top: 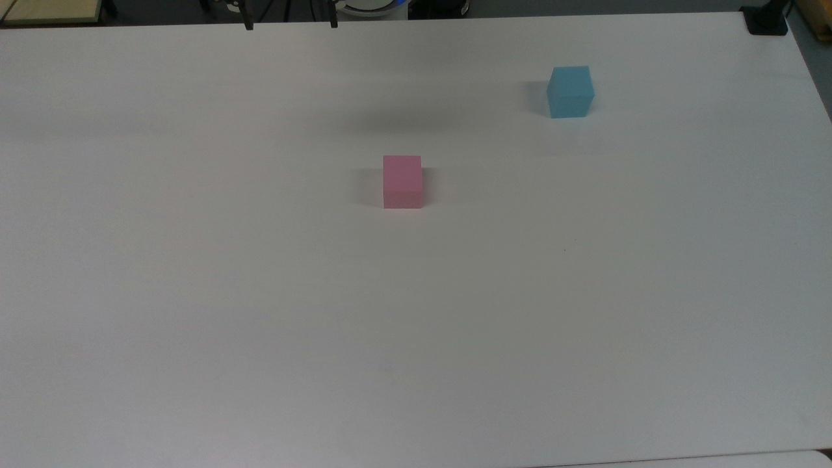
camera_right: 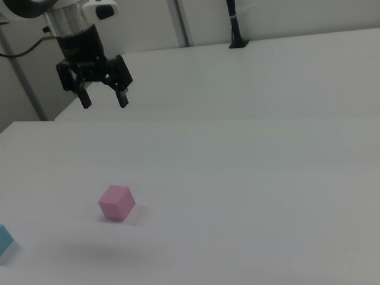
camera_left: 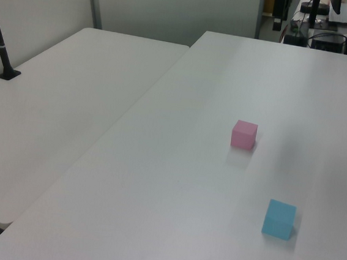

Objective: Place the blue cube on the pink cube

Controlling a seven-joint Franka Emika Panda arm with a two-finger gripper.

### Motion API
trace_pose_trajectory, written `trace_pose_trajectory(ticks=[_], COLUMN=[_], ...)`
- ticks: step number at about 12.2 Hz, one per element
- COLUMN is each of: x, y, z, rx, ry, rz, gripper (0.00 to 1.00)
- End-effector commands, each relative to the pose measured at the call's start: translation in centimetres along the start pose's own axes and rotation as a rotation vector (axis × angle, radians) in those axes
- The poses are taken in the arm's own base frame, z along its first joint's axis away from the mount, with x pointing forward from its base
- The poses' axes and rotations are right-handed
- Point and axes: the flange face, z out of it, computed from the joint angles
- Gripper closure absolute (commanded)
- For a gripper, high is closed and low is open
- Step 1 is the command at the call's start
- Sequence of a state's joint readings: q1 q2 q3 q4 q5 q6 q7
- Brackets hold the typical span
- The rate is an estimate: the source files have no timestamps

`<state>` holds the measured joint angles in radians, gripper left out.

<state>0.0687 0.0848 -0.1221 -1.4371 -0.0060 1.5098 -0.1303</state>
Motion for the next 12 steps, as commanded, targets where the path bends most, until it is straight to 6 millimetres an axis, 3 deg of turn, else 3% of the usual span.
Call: trace_pose_trajectory(ticks=[1, 2, 4, 7, 9, 12], x=[-0.9, -0.9, -0.8, -1.2, -3.8, -9.6], y=[-0.6, -0.9, -4.3, -12.4, -18.1, -25.7], z=[-0.4, -0.4, -0.7, -0.9, -1.5, -1.9], rx=[0.02, 0.02, 0.02, 0.021, 0.028, 0.039], ry=[0.001, 0.001, 0.008, 0.015, 0.015, 0.004], rz=[-0.004, -0.008, -0.036, 0.001, 0.0, -0.043], gripper=[0.0, 0.0, 0.0, 0.0, 0.0, 0.0])
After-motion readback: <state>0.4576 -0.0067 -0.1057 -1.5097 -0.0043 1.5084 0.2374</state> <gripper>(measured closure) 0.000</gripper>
